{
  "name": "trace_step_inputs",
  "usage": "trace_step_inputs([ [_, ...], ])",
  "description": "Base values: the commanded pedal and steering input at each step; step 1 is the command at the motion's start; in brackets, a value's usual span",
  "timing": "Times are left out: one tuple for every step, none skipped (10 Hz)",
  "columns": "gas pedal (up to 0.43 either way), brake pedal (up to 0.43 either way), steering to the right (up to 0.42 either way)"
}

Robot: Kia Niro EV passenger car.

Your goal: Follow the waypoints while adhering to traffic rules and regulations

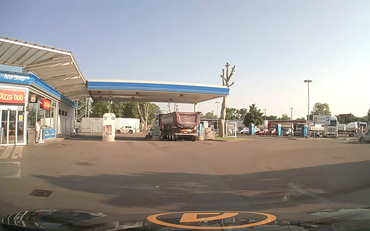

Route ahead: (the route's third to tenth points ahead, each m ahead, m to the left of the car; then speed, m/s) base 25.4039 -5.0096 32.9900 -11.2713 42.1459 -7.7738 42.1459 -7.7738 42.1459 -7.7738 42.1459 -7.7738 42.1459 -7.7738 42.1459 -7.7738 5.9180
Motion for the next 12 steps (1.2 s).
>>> trace_step_inputs([
  [0.098,0.000,0.148],
  [0.098,0.000,0.149],
  [0.110,0.000,0.150],
  [0.118,0.000,0.150],
  [0.138,0.000,0.150],
  [0.138,0.000,0.151],
  [0.138,0.000,0.150],
  [0.138,0.000,0.150],
  [0.138,0.000,0.150],
  [0.138,0.000,0.150],
  [0.138,0.000,0.149],
  [0.138,0.000,0.149],
])
